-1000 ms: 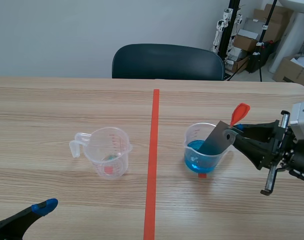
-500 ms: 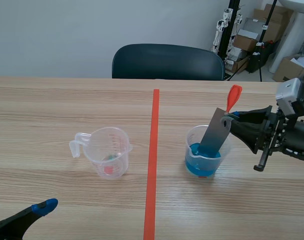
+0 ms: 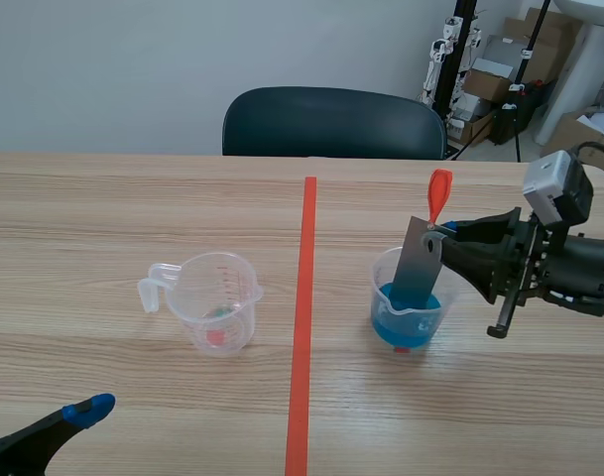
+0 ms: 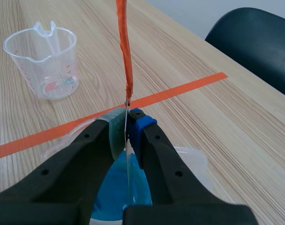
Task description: Do the redox reaction experiment. raise the plate out of the solution
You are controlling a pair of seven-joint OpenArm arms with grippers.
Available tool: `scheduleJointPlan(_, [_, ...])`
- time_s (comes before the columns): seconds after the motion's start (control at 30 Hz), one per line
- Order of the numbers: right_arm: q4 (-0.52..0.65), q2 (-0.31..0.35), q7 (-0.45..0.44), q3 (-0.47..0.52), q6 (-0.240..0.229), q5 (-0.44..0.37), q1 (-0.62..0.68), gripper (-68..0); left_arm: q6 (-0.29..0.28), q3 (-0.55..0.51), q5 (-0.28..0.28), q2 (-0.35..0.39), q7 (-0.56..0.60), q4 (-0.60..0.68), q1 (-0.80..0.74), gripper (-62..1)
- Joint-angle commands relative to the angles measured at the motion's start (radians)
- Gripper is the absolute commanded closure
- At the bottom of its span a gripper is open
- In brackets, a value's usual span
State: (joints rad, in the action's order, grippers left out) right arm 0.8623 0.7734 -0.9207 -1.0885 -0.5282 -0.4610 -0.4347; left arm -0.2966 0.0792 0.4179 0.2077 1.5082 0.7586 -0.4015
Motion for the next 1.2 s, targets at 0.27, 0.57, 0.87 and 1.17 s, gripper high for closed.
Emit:
scheduleJointPlan(0.27, [0.086,0.061,0.03,0.003,0.003,-0.004,-0.014,-0.6,-0.002,0.0,-0.01,0.006,0.014,0.013,0.0,-62.3])
scheduleJointPlan(0.57, [0.154,0.108,0.045,0.003,0.003,-0.031,-0.014,-0.6,-0.002,0.0,-0.01,0.006,0.014,0.013,0.0,-62.3])
scheduleJointPlan(0.87, [0.263,0.167,0.131,0.003,0.003,-0.104,-0.014,-0.6,-0.002,0.0,-0.01,0.006,0.015,0.013,0.0,-62.3])
scheduleJointPlan(1.17, [0.402,0.251,0.21,0.003,0.003,-0.199,-0.014,-0.6,-0.002,-0.001,-0.137,0.05,0.046,0.015,-0.034,-59.5])
